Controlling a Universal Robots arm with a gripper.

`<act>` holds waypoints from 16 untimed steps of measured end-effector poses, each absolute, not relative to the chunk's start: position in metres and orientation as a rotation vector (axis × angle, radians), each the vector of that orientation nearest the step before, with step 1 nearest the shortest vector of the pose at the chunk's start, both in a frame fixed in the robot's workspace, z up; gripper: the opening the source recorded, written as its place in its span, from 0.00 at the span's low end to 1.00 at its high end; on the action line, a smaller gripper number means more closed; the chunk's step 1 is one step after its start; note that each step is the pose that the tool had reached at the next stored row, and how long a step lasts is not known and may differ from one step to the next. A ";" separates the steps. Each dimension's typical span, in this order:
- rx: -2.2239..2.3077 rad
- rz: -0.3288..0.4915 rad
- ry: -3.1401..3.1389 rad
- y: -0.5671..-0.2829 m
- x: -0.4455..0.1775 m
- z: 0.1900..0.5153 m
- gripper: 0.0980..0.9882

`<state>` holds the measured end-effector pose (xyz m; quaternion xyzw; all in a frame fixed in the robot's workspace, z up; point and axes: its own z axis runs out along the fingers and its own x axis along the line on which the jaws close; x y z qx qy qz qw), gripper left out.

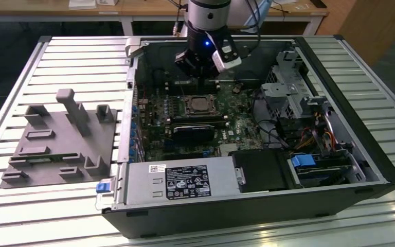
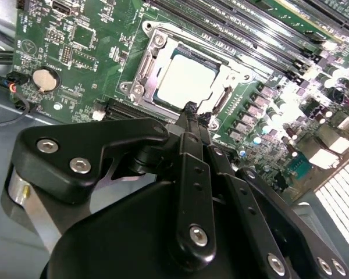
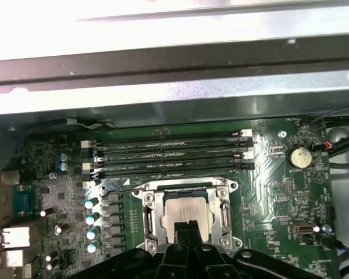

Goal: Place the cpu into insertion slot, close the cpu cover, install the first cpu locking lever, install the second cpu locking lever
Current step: 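Install the first cpu locking lever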

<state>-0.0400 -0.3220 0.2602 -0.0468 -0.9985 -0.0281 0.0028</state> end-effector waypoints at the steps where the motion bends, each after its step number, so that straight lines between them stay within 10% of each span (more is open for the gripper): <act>1: -0.147 -0.088 -3.131 -0.322 -0.040 0.262 0.00; 16: -0.147 -0.091 -3.135 -0.322 -0.056 0.269 0.00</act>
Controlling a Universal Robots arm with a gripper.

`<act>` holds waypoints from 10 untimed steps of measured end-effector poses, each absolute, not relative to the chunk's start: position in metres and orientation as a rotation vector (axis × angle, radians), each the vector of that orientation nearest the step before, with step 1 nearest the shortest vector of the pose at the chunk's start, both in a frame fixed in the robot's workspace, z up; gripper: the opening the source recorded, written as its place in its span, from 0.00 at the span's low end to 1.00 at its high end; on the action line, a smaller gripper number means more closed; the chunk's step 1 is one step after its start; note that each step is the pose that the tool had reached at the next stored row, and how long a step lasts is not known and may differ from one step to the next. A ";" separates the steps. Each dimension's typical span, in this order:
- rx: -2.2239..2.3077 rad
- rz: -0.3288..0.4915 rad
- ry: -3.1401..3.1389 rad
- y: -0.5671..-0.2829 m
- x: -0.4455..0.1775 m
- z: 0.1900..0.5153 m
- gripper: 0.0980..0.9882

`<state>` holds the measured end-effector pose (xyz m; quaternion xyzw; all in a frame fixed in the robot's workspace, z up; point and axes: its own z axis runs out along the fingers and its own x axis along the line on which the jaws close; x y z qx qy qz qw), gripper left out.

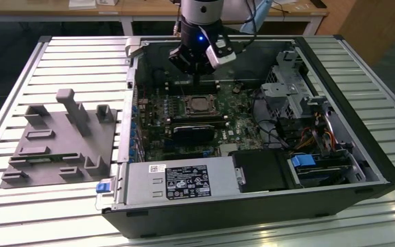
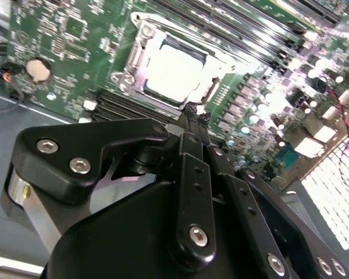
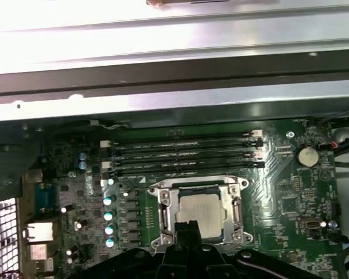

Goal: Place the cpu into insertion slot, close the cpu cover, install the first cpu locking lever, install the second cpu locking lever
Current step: 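Install the first cpu locking lever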

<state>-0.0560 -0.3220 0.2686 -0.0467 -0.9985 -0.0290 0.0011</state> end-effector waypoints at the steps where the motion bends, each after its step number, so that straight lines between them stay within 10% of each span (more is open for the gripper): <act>1: -0.147 -0.091 -3.136 -0.322 -0.059 0.269 0.00; 10: -0.147 -0.096 -3.152 -0.322 -0.086 0.269 0.00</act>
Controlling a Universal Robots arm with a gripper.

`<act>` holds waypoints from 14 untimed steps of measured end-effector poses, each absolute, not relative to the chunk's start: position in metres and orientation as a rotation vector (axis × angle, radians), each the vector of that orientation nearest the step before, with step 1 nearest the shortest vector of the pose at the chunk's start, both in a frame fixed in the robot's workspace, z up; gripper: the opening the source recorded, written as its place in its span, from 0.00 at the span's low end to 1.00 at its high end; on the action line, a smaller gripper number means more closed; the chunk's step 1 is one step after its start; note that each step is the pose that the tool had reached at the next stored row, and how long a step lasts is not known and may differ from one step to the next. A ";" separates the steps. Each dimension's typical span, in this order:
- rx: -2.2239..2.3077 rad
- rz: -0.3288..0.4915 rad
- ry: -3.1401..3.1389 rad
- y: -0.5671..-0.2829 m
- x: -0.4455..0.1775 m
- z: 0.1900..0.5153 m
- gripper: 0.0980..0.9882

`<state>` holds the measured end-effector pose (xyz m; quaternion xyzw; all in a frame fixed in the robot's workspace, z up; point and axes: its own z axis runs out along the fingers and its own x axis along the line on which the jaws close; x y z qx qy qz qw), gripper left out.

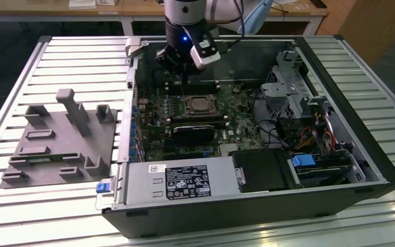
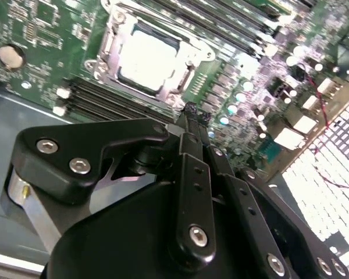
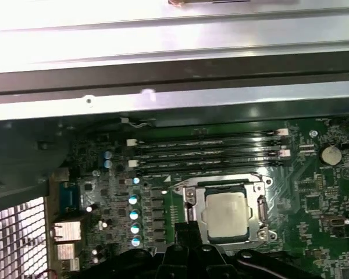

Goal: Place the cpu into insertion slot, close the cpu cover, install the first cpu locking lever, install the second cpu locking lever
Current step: 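Install the first cpu locking lever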

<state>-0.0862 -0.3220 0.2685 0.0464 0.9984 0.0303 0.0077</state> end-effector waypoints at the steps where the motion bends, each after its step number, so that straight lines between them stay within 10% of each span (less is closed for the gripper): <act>1: 0.145 0.095 3.119 -0.322 -0.089 0.269 0.00; 14: 0.143 0.186 3.088 -0.322 -0.113 0.267 0.00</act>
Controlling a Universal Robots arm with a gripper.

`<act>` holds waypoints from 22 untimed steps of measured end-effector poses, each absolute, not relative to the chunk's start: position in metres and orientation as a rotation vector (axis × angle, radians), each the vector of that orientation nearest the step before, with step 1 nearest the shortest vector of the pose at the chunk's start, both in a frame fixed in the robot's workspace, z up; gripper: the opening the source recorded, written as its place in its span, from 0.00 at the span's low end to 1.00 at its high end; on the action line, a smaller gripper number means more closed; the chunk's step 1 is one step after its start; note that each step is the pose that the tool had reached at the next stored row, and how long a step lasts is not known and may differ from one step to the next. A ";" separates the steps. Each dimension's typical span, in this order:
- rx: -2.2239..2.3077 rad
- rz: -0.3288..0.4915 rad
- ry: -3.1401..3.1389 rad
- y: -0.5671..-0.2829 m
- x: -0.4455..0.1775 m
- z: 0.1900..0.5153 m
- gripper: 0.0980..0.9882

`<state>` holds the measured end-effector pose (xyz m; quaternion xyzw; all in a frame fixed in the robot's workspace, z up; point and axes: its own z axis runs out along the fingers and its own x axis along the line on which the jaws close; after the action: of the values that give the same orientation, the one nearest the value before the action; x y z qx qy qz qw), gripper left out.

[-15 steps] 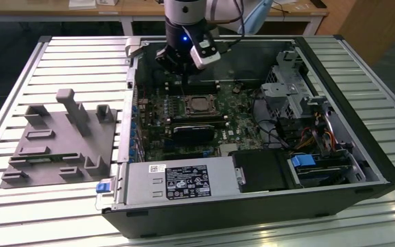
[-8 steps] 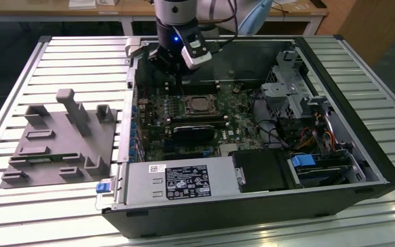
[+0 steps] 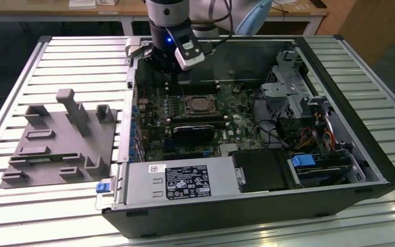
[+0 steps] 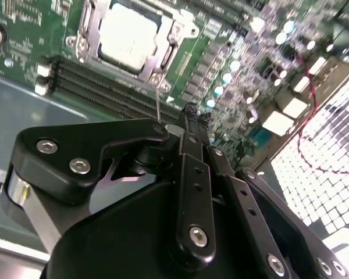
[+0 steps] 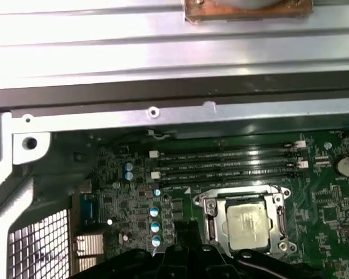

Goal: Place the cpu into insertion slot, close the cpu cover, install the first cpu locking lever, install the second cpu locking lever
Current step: 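Install the first cpu locking lever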

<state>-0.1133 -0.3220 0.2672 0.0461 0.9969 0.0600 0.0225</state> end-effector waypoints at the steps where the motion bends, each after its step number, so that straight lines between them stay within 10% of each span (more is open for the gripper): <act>1: 0.142 0.199 3.084 -0.322 -0.115 0.267 0.00; 22: 0.134 0.366 3.038 -0.323 -0.123 0.252 0.00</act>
<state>-0.1225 -0.3228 0.2519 0.0436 0.9911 0.1195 0.0394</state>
